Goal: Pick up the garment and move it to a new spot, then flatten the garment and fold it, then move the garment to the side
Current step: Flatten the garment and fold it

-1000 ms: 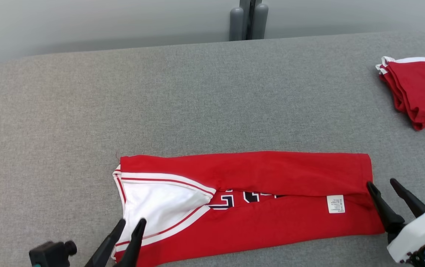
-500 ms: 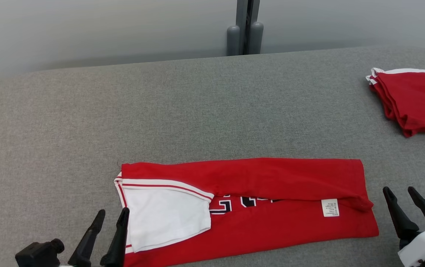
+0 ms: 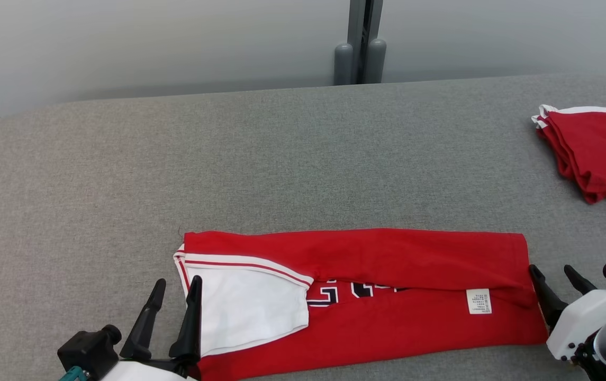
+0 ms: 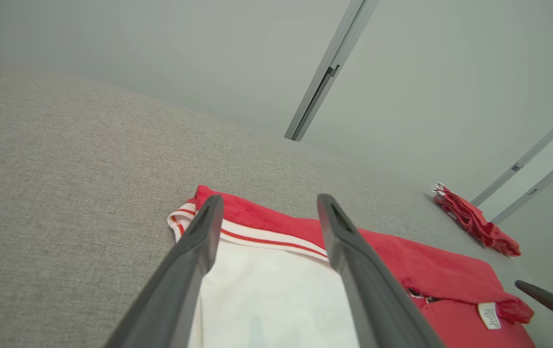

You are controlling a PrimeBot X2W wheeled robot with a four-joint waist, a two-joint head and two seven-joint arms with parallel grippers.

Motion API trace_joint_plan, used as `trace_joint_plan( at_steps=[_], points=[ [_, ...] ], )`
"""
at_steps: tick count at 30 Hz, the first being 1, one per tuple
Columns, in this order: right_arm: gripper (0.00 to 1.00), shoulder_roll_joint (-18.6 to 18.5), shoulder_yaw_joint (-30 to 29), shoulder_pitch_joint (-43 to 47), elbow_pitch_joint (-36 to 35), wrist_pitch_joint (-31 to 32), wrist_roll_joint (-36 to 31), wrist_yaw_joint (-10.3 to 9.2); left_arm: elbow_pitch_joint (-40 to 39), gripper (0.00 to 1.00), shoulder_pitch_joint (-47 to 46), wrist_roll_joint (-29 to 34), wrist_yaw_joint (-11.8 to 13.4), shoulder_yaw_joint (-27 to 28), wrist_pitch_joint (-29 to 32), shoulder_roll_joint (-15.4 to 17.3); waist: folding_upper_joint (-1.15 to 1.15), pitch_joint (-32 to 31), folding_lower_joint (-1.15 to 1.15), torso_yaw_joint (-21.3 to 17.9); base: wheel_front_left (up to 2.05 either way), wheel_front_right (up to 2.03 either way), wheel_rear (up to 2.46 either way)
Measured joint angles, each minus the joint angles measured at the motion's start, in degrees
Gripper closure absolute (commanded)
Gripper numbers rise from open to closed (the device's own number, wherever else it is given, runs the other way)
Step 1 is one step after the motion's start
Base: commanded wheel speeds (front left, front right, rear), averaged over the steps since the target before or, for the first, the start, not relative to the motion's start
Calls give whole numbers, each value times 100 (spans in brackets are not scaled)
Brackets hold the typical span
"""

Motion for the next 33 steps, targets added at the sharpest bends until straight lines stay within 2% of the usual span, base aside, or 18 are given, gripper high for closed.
trace_joint_plan(
  at_steps=[7, 14, 15, 16, 18, 19, 20, 27, 33],
  points=[
    [0, 131, 276, -271, 700, 252, -73, 0, 182, 0, -122, 60, -54, 22, -81, -47, 0, 86, 0, 119, 0, 0, 0],
    [0, 119, 584, -618, 1073, 433, -103, 0, 225, 0, -217, 302, -35, 49, -126, -12, 0, 139, 0, 162, 0, 0, 0],
    [47, 112, 625, -658, 1103, 452, -102, -1, 232, 0, -218, 303, -35, 57, -132, -15, 0, 140, 0, 166, 0, 0, 0],
    [47, 107, 666, -698, 1139, 459, -101, -1, 237, 0, -222, 314, -36, 64, -145, -13, 0, 140, 0, 168, 0, 0, 0],
    [66, 101, 772, -792, 1214, 481, -58, 1, 256, 0, -247, 342, -38, 82, -152, -13, 0, 137, 0, 177, 0, 0, 0],
    [91, 100, 802, -817, 1232, 495, -41, 2, 265, 0, -252, 348, -38, 92, -153, -13, 0, 136, 0, 180, 0, 0, 0],
    [100, 98, 827, -843, 1245, 498, -14, 3, 277, 0, -258, 376, -38, 98, -157, -7, 0, 134, 0, 183, 0, 0, 0],
    [100, -82, 882, -942, 1246, 490, 179, 10, 389, 0, -278, 466, -21, 243, -168, 41, 0, 131, 0, 137, 0, 0, 0],
    [100, -500, 757, -995, 1159, 505, 337, 9, 460, 0, -303, 558, -18, 347, -175, 57, 0, 137, 0, 27, 0, 0, 0]
  ],
)
